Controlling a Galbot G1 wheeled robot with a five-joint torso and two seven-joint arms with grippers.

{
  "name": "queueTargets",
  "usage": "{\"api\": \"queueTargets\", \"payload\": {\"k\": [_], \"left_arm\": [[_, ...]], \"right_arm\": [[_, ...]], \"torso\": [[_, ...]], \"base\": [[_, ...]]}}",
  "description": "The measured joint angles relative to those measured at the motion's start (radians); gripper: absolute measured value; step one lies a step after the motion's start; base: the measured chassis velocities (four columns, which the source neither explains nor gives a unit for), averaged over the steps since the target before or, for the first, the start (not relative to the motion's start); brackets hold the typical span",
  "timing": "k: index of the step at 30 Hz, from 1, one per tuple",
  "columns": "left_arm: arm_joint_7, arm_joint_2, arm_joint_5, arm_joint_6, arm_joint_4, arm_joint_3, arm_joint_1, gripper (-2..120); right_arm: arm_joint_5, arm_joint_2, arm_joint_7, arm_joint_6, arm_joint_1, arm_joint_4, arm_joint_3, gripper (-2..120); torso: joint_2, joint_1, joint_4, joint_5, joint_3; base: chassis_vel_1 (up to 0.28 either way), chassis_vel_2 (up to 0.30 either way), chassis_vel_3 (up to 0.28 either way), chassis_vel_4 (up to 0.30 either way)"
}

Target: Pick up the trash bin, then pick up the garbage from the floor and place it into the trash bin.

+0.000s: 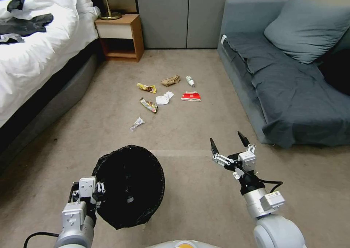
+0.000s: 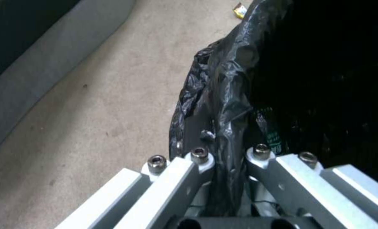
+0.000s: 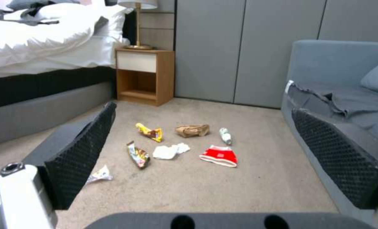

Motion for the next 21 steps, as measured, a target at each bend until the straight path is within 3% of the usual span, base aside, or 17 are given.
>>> {"api": "queueTargets", "payload": {"k": [21], "left_arm": [[0.000,-0.031,0.001,-0.004,-0.010,-0.038,0.000,1]], "right_arm": [[-0.001,0.008,0.021,0.031,0.028,-0.041,-0.045,100]], "torso": [[0.000,0.000,0.0003,0.0000,0.000]], "base": [[0.000,0.000,0.000,0.000]]}}
